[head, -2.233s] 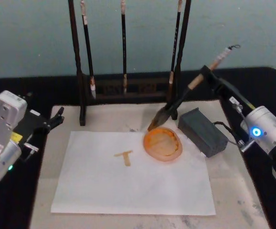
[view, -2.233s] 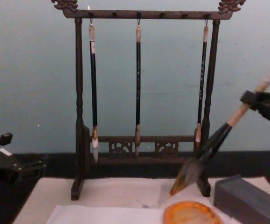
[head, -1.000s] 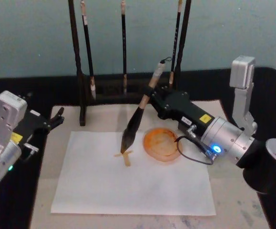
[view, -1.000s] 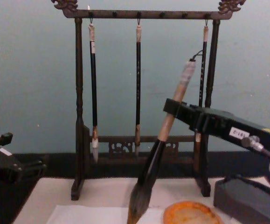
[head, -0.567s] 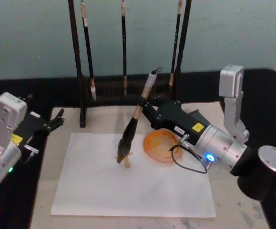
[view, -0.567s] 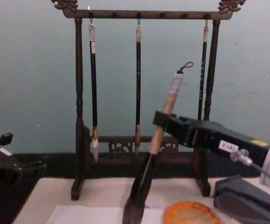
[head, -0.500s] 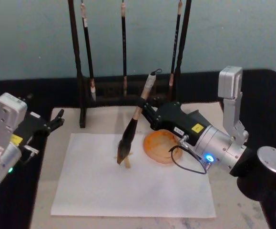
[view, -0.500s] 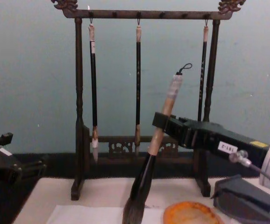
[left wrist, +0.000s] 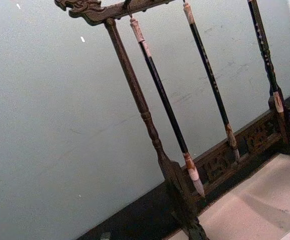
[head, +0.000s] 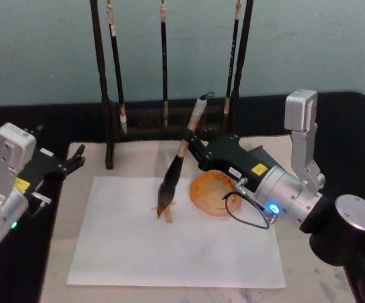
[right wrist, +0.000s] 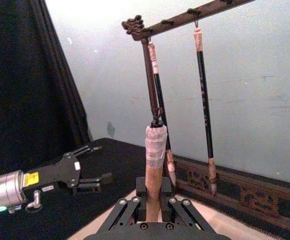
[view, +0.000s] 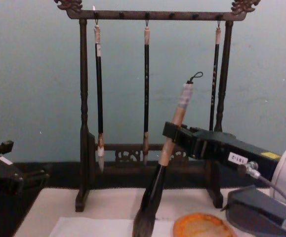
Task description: Pick up the brush from the inkstone, write on the paper, then place the brush back to its original position.
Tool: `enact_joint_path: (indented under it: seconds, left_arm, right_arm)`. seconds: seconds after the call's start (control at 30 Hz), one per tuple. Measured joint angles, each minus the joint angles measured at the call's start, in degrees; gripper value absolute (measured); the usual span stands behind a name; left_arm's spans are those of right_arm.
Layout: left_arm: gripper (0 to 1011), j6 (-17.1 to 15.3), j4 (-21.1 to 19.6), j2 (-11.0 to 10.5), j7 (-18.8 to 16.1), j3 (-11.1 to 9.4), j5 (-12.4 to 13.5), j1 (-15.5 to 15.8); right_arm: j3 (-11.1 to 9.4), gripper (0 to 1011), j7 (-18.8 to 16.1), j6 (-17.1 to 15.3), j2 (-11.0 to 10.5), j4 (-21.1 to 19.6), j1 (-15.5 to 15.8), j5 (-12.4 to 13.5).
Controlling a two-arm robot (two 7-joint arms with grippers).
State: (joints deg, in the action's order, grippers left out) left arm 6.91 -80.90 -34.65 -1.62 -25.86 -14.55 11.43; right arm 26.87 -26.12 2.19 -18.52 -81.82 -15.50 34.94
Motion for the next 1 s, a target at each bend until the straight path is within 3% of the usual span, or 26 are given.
enact_joint_path:
  seconds: [0.43,1.0]
  left_arm:
    - [1009,0.00,0.00,0.00,0.00,0.00,0.00,0.00]
    - [1010,0.00,0.00,0.00,0.00,0.00,0.00,0.00]
  right_arm:
    - [-0.76,153,-0.24,-0.30,0.83,0.59,-0.15,-0.61]
    - [-0.95,153,-0.57,-1.51,-0.40,-2.19,1.56,-0.89]
